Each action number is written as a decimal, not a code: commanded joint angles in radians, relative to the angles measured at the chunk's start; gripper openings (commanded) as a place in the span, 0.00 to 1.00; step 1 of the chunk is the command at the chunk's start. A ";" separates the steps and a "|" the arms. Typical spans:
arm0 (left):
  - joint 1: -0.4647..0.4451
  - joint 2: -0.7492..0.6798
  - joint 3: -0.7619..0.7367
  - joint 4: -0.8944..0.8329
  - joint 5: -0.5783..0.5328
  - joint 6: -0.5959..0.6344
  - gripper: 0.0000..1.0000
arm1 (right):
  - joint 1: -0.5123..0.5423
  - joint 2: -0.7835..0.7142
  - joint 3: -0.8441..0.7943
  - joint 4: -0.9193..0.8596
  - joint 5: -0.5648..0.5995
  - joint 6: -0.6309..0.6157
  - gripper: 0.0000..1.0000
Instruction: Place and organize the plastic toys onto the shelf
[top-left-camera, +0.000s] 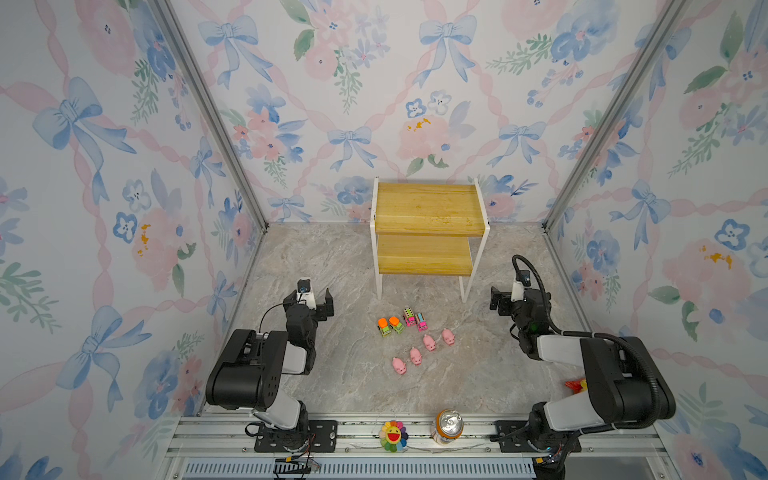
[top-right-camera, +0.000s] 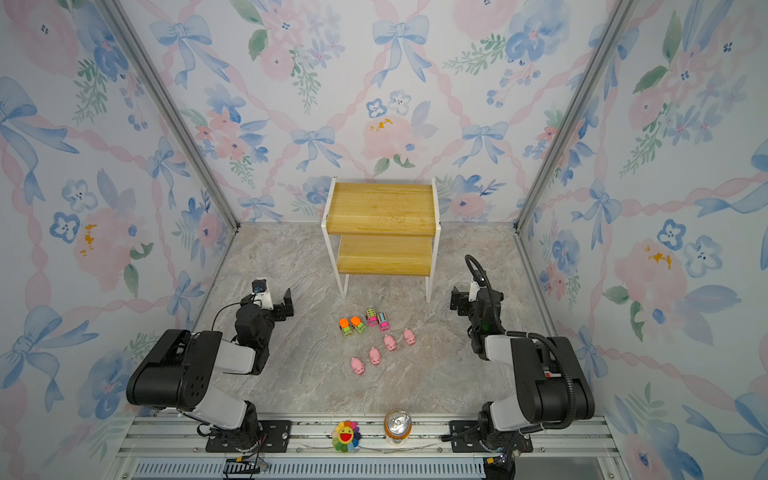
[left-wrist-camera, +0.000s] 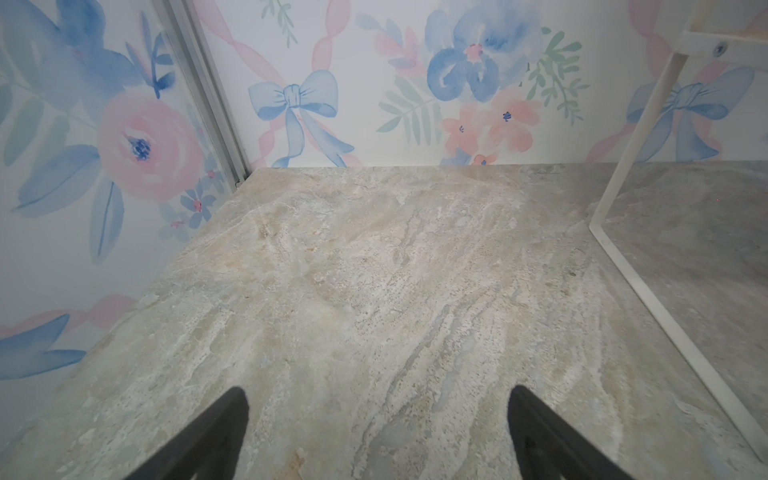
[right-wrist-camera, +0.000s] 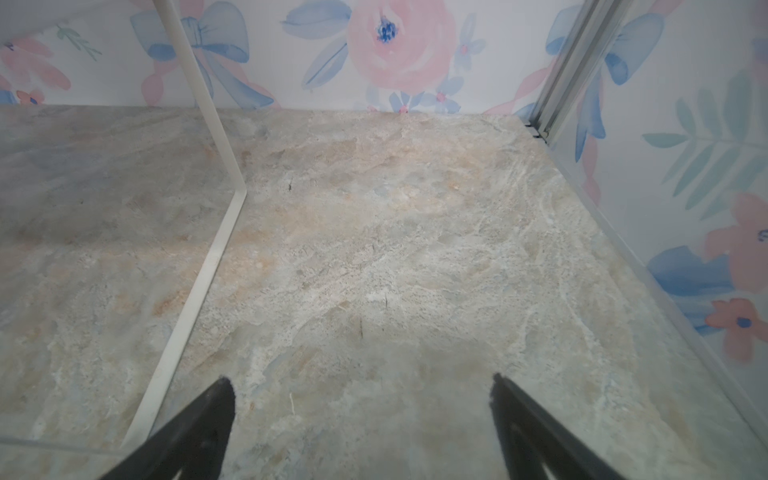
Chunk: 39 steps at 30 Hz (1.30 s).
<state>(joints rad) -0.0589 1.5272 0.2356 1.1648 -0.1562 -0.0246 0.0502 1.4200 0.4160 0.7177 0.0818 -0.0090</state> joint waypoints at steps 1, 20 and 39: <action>-0.014 -0.092 0.008 -0.053 0.015 0.038 0.98 | 0.013 -0.152 0.070 -0.215 -0.017 -0.003 0.97; -0.381 -0.450 0.060 -0.589 0.013 -0.150 0.98 | 0.507 -0.804 0.001 -0.902 0.081 0.374 0.89; -0.434 -0.492 -0.112 -0.505 0.037 -0.284 0.98 | 0.757 -0.376 -0.186 -0.432 0.275 0.404 0.88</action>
<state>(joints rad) -0.4850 1.0187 0.1432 0.6075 -0.1226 -0.2817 0.7952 1.0222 0.2306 0.1936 0.3386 0.4080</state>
